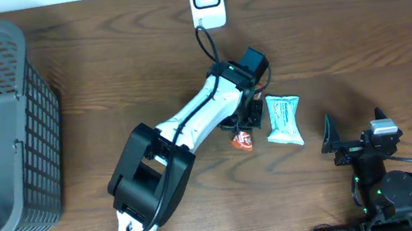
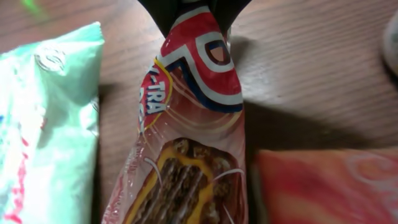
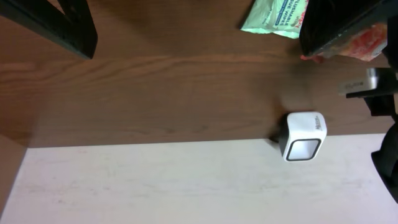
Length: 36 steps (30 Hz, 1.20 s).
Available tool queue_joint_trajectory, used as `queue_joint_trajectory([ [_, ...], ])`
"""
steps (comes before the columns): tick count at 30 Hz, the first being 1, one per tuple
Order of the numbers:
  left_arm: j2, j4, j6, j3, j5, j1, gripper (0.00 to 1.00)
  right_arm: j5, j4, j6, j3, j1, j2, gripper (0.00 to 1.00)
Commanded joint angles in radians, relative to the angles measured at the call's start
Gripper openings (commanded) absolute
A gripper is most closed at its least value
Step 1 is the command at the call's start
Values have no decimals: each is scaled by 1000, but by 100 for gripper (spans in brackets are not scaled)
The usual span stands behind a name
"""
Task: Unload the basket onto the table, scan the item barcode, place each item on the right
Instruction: 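Carry the TOP bar right of the wipes pack and release it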
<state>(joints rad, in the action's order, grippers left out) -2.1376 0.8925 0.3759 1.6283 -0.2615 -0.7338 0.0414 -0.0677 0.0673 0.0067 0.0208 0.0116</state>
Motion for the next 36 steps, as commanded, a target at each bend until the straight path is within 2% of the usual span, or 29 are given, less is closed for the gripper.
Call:
queue_joint_trajectory([
  [1,6,13,-20,11,-95,-5,8,5,-3,-5,-1,7,-6,99],
  [6,6,16,-19,11,-291,1,8,5,-3,-5,-1,7,-6,99],
  [15,6,57,-13,11,-818,79,8,5,-3,-5,-1,7,-6,99],
  [19,6,57,-13,11,-983,132,8,5,-3,-5,-1,7,-6,99],
  [23,6,58,-13,11,-1051,162,8,5,-3,-5,-1,7,-6,99],
  [33,6,57,-22,11,-1053,174,8,5,-3,-5,-1,7,-6,99],
  [36,6,57,-40,11,-955,174,8,5,-3,-5,-1,7,-6,99],
])
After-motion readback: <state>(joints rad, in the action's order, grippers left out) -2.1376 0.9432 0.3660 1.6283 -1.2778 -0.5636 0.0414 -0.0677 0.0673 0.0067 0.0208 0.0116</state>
